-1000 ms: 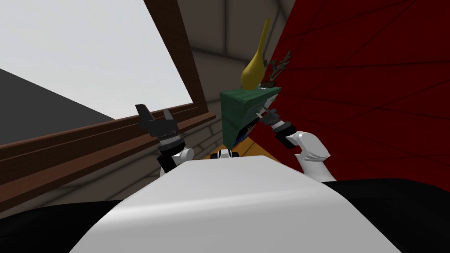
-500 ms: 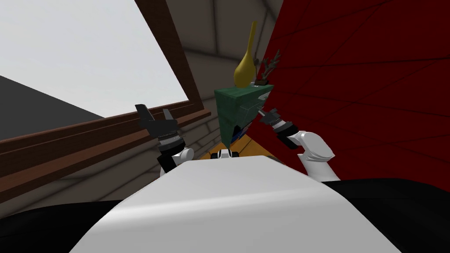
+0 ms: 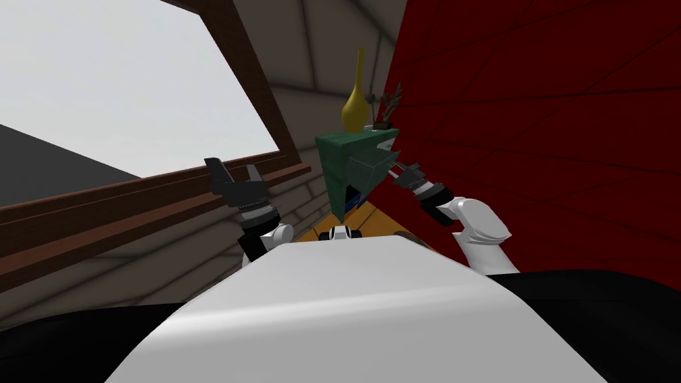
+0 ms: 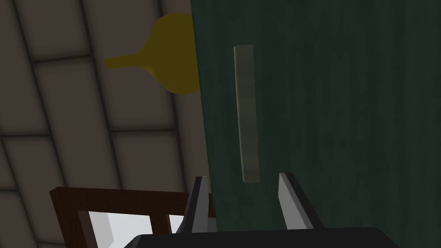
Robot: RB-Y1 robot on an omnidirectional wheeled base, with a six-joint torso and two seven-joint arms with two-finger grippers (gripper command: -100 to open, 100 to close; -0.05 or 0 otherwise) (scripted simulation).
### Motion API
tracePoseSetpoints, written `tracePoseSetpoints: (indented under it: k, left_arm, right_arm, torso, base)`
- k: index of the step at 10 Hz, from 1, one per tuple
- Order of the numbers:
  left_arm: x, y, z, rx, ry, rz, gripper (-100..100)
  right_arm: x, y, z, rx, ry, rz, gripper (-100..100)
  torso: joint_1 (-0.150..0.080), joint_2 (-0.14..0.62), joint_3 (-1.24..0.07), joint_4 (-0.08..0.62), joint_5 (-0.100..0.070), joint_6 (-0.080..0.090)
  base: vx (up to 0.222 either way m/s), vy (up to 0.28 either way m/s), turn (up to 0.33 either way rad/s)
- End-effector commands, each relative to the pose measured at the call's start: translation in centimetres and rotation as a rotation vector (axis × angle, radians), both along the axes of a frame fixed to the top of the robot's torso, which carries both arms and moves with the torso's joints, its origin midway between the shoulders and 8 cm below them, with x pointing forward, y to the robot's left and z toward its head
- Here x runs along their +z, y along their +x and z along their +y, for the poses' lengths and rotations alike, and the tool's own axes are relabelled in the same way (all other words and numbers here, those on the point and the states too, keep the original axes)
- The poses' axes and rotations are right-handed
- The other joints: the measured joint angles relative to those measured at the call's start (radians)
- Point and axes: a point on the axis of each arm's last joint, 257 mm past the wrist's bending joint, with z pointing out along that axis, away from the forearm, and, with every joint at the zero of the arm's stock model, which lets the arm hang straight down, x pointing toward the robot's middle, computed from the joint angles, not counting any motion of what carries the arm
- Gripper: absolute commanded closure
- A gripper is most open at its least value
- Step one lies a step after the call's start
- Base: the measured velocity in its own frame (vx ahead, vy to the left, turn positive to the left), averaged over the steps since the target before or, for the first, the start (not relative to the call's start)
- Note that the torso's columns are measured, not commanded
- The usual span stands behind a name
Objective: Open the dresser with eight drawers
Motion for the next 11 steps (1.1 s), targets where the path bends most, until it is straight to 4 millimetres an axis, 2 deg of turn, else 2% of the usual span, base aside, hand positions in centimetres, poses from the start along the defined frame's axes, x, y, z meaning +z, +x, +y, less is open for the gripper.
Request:
tracePoseSetpoints:
  k: [1,6,7,8,11]
  left_arm:
    - [0.0,0.0,0.0,0.0,0.0,0.0,0]
    - [0.0,0.0,0.0,0.0,0.0,0.0,0]
    - [0.0,0.0,0.0,0.0,0.0,0.0,0]
    - [0.0,0.0,0.0,0.0,0.0,0.0,0]
    - [0.0,0.0,0.0,0.0,0.0,0.0,0]
  right_arm:
    - [1.6,-0.1,-0.5,0.009,0.003,0.0,-100]
    - [5.1,-0.2,-0.9,0.038,0.001,0.0,-100]
    - [4.3,-0.3,-0.8,0.036,0.0,0.009,-100]
    - [4.3,-0.3,-0.8,0.037,0.002,0.012,0]
    - [4.1,-0.3,-0.9,0.036,0.002,0.016,0]
  torso:
    - [0.006,-0.007,-0.004,-0.004,0.001,-0.001]
    - [-0.002,0.001,0.001,-0.001,-0.001,-0.003]
    - [-0.001,0.002,0.001,0.0,0.0,-0.002]
    - [-0.001,0.003,0.002,0.0,0.0,-0.001]
    - [-0.001,0.002,0.001,-0.002,-0.001,-0.001]
  base:
    - [0.051,0.072,-0.051]
    - [0.024,0.049,-0.049]
    - [0.005,0.01,-0.005]
    - [0.0,0.0,0.0]
    - [0.0,0.0,0.0]
